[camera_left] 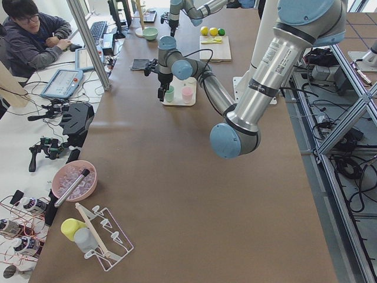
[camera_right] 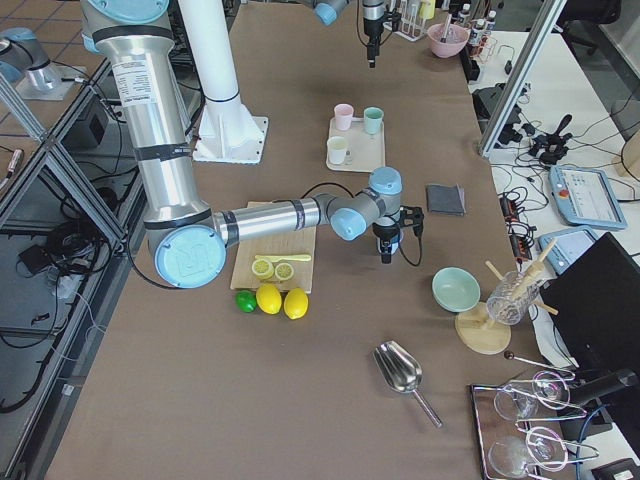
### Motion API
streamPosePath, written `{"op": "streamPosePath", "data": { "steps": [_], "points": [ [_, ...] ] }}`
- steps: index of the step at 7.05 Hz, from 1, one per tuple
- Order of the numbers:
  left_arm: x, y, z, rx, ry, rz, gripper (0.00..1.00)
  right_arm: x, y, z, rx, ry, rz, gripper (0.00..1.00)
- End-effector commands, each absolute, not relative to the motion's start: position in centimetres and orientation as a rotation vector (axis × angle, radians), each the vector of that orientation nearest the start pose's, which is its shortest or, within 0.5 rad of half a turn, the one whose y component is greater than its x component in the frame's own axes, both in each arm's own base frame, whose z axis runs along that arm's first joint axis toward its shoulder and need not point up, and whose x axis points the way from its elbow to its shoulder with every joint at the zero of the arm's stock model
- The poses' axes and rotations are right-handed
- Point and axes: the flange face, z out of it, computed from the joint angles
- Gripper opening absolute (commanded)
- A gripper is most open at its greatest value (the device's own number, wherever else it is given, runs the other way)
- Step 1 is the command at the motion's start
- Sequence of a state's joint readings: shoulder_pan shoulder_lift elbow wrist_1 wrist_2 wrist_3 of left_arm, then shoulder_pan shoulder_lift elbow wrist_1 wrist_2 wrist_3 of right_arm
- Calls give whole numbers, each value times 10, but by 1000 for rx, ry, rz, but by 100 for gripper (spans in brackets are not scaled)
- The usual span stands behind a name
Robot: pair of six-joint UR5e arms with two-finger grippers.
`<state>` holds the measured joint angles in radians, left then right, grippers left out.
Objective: Place all cups on tray
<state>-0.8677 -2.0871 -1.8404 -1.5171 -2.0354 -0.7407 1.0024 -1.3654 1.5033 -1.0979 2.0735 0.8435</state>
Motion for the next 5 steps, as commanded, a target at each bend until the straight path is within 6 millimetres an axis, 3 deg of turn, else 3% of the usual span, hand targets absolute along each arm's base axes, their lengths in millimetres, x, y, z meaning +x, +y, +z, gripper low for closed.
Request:
{"op": "streamPosePath", "data": {
  "steps": [1, 3, 4, 5],
  "points": [
    [323, -538, 256, 251, 802, 119, 98, -264, -555, 508, 153, -797, 130, 0],
    [308, -547, 258, 256, 799, 92, 98, -277, -543, 443, 121, -859, 215, 0],
    [304, -548, 264, 249, 796, 87, 98, -297, -542, 388, 73, -866, 272, 0],
    [303, -548, 267, 253, 790, 104, 98, -338, -534, 338, 22, -873, 316, 0]
  ]
}}
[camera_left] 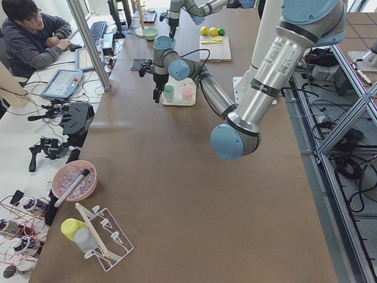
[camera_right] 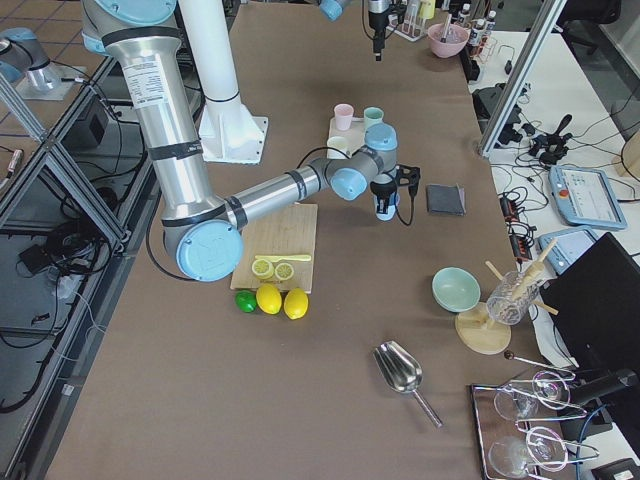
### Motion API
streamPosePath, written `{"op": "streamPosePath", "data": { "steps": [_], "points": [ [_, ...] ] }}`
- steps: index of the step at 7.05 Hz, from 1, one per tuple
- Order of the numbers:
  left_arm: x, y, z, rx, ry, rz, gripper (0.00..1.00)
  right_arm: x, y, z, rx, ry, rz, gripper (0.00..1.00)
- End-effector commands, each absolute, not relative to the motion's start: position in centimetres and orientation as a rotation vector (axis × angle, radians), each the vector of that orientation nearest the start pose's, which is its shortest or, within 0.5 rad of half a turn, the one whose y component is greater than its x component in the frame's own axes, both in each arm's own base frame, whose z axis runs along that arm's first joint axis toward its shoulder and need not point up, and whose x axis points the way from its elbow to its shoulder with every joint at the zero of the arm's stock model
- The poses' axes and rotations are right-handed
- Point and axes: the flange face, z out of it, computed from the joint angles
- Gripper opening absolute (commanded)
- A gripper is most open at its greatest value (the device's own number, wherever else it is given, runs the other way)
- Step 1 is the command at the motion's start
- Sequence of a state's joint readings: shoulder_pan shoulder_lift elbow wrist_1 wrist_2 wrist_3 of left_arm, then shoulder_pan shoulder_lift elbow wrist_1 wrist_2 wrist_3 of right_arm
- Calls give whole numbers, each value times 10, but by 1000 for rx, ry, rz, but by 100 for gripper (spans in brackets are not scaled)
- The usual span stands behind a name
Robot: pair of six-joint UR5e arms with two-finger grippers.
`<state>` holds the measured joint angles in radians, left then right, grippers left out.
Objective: Place all cups on tray
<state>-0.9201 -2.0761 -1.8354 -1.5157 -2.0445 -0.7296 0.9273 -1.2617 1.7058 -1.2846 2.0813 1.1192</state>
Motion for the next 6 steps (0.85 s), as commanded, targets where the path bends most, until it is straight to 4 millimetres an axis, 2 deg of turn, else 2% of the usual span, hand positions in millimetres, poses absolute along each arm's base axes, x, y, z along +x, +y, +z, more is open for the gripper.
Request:
{"op": "streamPosePath", "data": {
  "steps": [1, 2, 4, 5, 6],
  "points": [
    [301, -549, 269, 265, 783, 126, 98, -384, -521, 298, 12, -881, 354, 0],
    [299, -550, 270, 266, 780, 123, 98, -425, -507, 276, -3, -869, 392, 0],
    [298, -548, 277, 259, 778, 123, 98, -486, -497, 252, 4, -854, 407, 0],
    [298, -549, 277, 260, 778, 122, 98, -499, -496, 249, 7, -854, 402, 39],
    [298, -548, 276, 261, 779, 123, 98, -500, -495, 247, 10, -856, 399, 77]
  ]
}}
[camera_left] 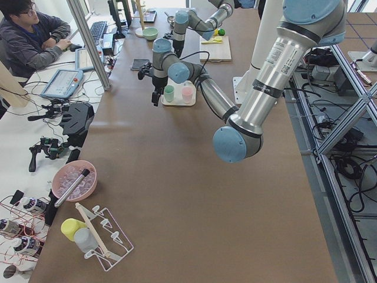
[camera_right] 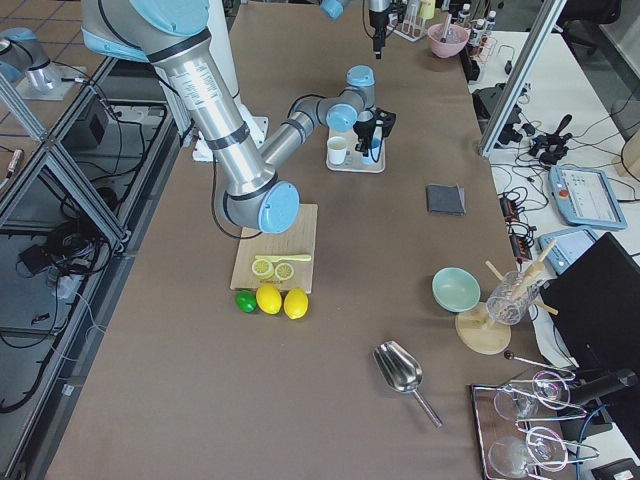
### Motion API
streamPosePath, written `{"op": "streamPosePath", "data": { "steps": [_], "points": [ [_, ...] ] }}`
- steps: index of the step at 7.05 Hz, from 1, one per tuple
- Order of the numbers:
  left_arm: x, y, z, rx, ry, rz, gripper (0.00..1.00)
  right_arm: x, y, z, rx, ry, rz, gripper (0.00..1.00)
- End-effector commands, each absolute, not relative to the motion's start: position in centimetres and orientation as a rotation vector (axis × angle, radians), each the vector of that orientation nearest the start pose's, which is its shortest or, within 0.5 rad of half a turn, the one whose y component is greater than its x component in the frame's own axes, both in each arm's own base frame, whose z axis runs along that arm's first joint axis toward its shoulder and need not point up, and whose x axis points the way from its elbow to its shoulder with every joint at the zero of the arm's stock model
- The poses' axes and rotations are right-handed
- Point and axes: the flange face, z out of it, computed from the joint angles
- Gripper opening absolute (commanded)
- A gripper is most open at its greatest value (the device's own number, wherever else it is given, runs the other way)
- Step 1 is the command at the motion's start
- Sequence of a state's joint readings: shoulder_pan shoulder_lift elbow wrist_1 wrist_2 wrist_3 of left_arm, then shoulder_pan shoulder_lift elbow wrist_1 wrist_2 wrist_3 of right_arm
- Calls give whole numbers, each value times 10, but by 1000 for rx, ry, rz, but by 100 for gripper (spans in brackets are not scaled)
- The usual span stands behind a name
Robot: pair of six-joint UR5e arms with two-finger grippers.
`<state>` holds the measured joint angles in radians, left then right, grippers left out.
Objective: Place all cups on tray
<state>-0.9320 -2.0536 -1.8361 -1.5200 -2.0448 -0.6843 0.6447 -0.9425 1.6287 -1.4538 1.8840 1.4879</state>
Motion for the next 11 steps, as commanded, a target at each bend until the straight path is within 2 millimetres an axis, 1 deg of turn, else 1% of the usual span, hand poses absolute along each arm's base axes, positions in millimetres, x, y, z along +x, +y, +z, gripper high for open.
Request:
{"op": "streamPosePath", "data": {
  "steps": [1, 2, 3, 4, 5, 6, 7, 8, 9, 10, 11],
  "points": [
    [298, -548, 281, 254, 775, 122, 98, -499, -494, 244, 24, -859, 388, 100],
    [298, -548, 282, 254, 774, 123, 98, -490, -499, 240, 29, -866, 391, 100],
    [290, -553, 283, 251, 768, 107, 98, -457, -510, 231, 37, -879, 388, 100],
    [271, -562, 288, 256, 767, 112, 98, -414, -523, 224, 16, -857, 345, 100],
    [235, -566, 324, 249, 711, 145, 98, -367, -532, 237, 44, -817, 309, 100],
    [174, -578, 358, 274, 658, 162, 98, -305, -541, 274, 97, -778, 261, 100],
    [112, -582, 395, 290, 605, 191, 98, -240, -552, 319, 93, -763, 201, 100],
    [52, -580, 424, 286, 566, 169, 98, -165, -560, 362, 65, -789, 177, 100],
    [11, -569, 458, 245, 536, 170, 98, -101, -552, 414, 53, -805, 117, 100],
    [-31, -559, 501, 213, 512, 193, 98, -50, -536, 467, 80, -769, 22, 100],
    [-58, -560, 540, 178, 497, 249, 98, -6, -518, 517, 83, -740, -36, 100]
  ]
}}
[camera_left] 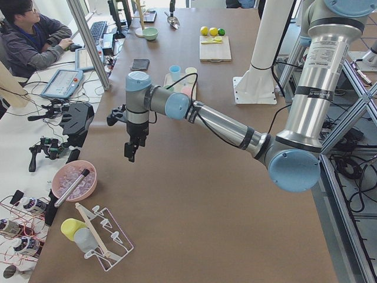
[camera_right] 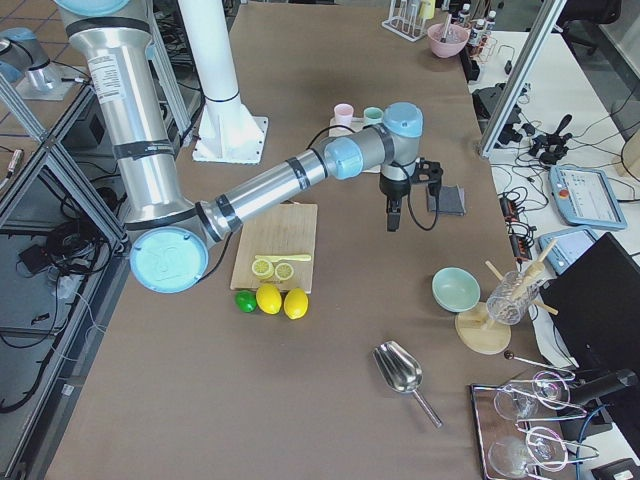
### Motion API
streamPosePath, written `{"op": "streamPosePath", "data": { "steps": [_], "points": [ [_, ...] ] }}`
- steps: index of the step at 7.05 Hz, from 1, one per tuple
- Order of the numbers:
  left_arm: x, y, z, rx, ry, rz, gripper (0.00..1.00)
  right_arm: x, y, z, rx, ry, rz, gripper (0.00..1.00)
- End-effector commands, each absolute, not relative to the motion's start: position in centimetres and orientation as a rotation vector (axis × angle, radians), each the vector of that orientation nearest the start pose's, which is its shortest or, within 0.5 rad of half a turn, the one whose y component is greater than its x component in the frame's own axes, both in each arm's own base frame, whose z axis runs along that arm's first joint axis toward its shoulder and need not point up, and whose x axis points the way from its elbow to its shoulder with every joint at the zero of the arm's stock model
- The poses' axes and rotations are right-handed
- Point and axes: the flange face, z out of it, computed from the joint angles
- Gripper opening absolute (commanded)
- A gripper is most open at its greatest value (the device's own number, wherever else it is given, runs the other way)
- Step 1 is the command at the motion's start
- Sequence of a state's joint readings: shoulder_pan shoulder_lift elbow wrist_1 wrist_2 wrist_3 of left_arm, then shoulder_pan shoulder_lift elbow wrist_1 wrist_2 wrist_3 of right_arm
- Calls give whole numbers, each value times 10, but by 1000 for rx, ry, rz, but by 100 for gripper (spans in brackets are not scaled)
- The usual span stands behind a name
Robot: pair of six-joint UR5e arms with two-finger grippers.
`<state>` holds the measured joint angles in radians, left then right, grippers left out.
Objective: Place all cups on tray
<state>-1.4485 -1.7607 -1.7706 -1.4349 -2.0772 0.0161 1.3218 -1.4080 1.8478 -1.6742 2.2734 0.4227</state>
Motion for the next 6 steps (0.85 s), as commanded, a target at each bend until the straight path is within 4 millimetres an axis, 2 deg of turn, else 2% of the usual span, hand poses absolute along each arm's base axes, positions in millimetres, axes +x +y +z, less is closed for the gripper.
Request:
{"op": "streamPosePath", "data": {
  "steps": [1, 2, 3, 4, 5, 6],
  "points": [
    [-84, -551, 578, 142, 496, 288, 98, 22, -501, 553, 77, -727, -72, 100],
    [-87, -532, 604, 99, 556, 257, 98, 35, -478, 585, 38, -715, -56, 100],
    [-81, -489, 642, 58, 647, 203, 98, 37, -458, 612, -15, -709, -32, 100],
    [-78, -457, 668, 117, 675, 186, 98, 37, -456, 622, -33, -703, -25, 100],
    [-77, -442, 670, 139, 691, 106, 98, 37, -455, 626, -44, -704, -16, 100],
    [-68, -444, 663, 122, 816, 65, 98, 38, -455, 626, -43, -703, -15, 100]
  ]
}}
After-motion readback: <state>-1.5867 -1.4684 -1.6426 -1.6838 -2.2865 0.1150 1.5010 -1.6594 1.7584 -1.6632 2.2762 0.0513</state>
